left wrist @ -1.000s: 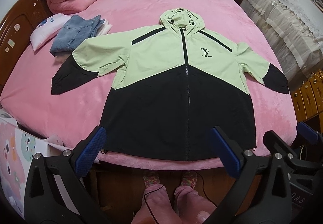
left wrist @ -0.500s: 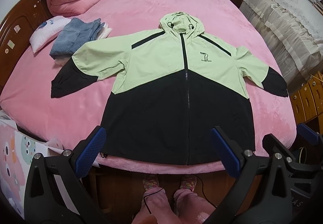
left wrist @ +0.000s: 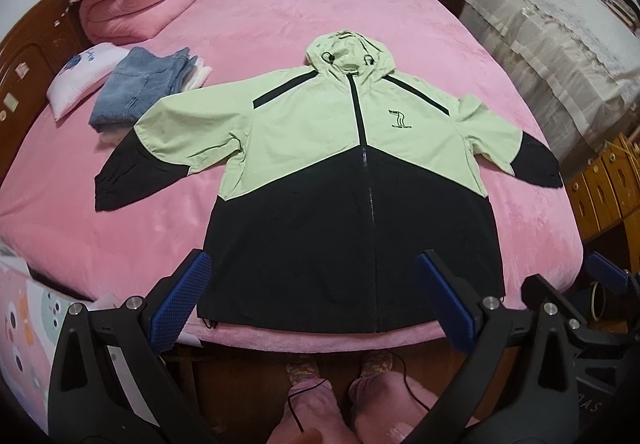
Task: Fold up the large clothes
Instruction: 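Grasp the black sleeve cuff with the left gripper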
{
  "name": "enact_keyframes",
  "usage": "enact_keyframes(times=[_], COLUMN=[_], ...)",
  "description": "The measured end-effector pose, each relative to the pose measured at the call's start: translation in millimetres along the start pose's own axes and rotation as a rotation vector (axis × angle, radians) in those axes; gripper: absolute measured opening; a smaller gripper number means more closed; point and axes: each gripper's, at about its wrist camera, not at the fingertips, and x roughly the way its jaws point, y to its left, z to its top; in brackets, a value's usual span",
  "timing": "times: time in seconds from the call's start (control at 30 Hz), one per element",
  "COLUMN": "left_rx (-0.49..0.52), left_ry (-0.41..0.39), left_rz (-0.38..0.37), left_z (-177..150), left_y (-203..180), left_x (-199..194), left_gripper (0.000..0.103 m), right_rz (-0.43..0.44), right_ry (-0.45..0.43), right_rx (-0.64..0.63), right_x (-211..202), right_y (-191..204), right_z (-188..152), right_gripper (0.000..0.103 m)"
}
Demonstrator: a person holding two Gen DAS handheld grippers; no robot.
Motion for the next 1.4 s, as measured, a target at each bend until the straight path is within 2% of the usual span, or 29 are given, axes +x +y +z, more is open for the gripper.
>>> enact_keyframes(times=[0.1,0.27,0.37,0.5,0.67,0.87,1.03,1.1,1.17,1.27,1.4], left_rx=[0.016,-0.011,-0.089,-0.244,-0.419,-0.701,-0.940,-1.040,-1.144,-1.230,-1.341], left_ry=[0.008,0.045,0.101,0.167,0.194,0.181,0.160,0.145,0.128,0.112,0.046], left_rz=[-0.026,-0.067,-0.090,-0.116,-0.119,-0.170,-0.148,-0.127,-0.089,-0.024,0.001], left_z=[1,-1,-6,-15,-19,-20,-26,-30,-37,-45,-58], left_y=[9,42,72,125,189,280,356,386,418,455,501], left_x=[0,3,13,32,60,114,179,206,235,274,318], left_gripper=[0.094,0.094,0.094,0.094,0.093,0.089,0.082,0.081,0.076,0.065,0.058], right_rz=[-0.010,-0.007,0.022,0.066,0.144,0.227,0.255,0.253,0.248,0.291,0.311], right_ry=[0.001,-0.004,-0.031,-0.054,-0.054,-0.085,-0.164,-0.167,-0.129,-0.051,0.051], right_rx=[0.039,0.073,0.070,0.013,-0.092,-0.184,-0.280,-0.310,-0.333,-0.319,-0.287], right_x=[-3,-9,-14,-12,9,73,144,174,210,260,329], right_y=[5,20,37,71,127,203,268,295,321,345,369], right_z=[-10,-24,-30,-29,-17,14,52,67,83,100,114], right_gripper=[0.103,0.103,0.103,0.103,0.103,0.103,0.103,0.103,0.103,0.103,0.103])
